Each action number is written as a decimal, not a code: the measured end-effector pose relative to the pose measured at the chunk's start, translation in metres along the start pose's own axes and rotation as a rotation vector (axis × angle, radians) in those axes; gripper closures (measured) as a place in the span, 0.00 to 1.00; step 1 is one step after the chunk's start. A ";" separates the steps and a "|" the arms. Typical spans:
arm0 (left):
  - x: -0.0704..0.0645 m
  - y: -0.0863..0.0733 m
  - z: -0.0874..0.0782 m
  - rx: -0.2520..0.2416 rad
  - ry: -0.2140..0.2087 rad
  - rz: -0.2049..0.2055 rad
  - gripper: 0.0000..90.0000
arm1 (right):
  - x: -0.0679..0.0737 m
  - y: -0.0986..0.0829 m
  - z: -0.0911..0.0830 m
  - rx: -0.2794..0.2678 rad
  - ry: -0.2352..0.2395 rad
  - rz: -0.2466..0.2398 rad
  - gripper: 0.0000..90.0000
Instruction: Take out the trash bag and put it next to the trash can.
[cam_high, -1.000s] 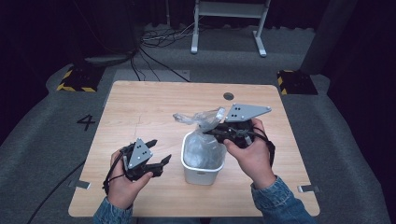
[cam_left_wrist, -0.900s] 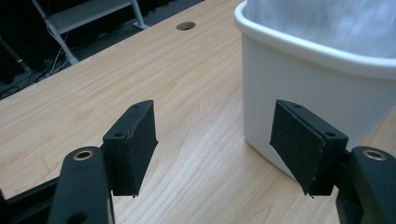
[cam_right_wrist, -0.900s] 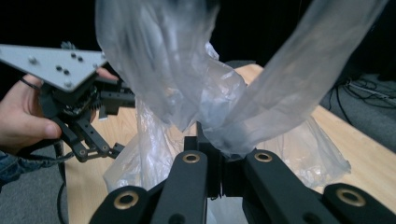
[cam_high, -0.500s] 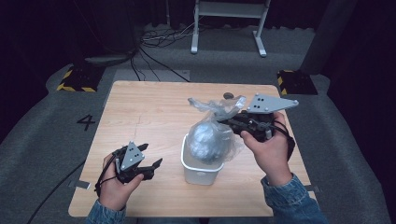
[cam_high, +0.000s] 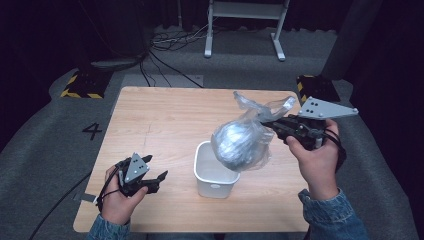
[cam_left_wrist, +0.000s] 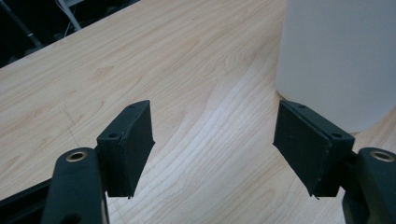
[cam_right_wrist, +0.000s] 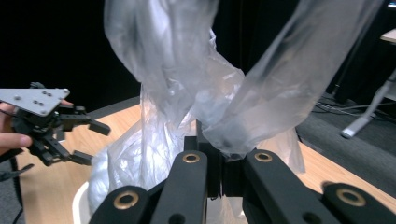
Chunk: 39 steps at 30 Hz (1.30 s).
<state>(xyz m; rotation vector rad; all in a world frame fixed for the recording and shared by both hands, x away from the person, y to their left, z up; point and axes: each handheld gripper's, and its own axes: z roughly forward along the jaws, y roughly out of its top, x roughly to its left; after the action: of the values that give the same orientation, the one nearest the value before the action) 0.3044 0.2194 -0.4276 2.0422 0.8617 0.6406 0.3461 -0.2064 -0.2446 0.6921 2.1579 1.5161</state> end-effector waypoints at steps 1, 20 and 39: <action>0.001 -0.001 0.000 0.000 0.003 -0.001 0.31 | -0.002 -0.001 -0.003 -0.001 -0.006 0.006 0.99; 0.012 -0.023 -0.004 0.040 0.037 -0.023 0.29 | -0.031 -0.024 -0.035 0.005 -0.099 0.061 0.99; 0.020 -0.047 0.003 0.060 0.054 -0.066 0.26 | -0.053 -0.072 -0.003 0.139 -0.102 0.138 0.99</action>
<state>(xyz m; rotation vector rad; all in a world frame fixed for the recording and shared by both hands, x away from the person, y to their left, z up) 0.3032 0.2538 -0.4658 2.0491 0.9860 0.6433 0.3750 -0.2616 -0.3093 0.9619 2.1929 1.3738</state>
